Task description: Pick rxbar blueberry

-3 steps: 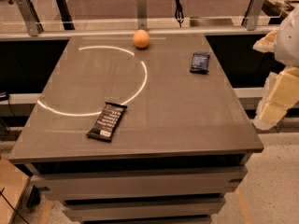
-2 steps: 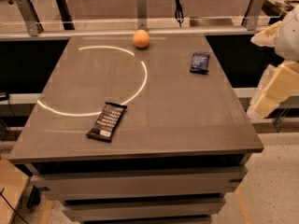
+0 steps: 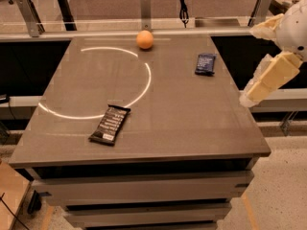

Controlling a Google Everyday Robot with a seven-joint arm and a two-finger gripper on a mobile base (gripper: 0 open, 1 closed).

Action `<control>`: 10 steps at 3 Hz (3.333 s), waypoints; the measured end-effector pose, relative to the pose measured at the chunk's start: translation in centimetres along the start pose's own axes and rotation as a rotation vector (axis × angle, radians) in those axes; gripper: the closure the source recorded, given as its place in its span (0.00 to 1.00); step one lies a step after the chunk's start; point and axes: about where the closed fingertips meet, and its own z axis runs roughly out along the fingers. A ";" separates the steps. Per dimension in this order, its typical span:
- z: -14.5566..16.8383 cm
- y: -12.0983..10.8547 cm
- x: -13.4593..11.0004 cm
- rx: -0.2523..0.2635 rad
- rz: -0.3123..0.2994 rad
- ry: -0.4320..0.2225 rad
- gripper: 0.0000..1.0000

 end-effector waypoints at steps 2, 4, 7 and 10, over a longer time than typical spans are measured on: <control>2.6 -1.8 -1.3 0.001 0.010 -0.089 0.00; 9.6 -9.8 -2.4 0.099 0.168 -0.346 0.00; 13.2 -13.7 -1.8 0.142 0.260 -0.414 0.00; 17.4 -14.4 -1.1 0.165 0.234 -0.291 0.00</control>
Offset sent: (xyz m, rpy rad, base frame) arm 0.0994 0.0362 -0.0151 0.2873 -0.1312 0.0142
